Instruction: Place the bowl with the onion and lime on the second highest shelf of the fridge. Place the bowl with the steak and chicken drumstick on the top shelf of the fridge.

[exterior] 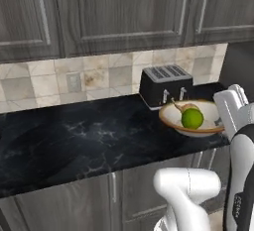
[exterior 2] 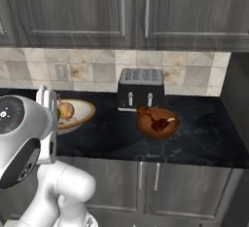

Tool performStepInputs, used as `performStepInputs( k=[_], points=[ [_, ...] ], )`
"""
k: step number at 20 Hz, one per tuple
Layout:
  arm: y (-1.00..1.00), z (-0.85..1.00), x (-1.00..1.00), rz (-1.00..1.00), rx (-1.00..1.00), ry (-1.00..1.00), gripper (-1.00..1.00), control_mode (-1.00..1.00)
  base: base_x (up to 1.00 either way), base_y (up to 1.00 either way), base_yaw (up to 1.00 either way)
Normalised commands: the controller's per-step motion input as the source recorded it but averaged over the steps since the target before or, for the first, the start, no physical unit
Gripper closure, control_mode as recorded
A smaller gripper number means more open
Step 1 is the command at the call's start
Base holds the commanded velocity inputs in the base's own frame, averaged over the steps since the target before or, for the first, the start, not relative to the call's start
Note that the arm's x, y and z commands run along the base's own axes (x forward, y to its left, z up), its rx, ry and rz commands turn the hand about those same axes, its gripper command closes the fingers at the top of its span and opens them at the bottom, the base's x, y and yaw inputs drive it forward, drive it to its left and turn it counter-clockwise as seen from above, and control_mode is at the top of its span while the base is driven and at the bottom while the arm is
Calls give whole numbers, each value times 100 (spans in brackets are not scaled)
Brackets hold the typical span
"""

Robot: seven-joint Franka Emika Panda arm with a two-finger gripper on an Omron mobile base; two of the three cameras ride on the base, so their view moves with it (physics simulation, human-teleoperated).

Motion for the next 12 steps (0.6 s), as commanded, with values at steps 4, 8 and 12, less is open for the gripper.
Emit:
performStepInputs(
  k=[4,8,12],
  points=[
    [0,0,0,0,0,0,100,100,-33,0,-63],
    [0,0,0,0,0,0,100,100,-20,0,-70],
    [0,0,0,0,0,0,100,100,-6,-16,-70]
  ],
)
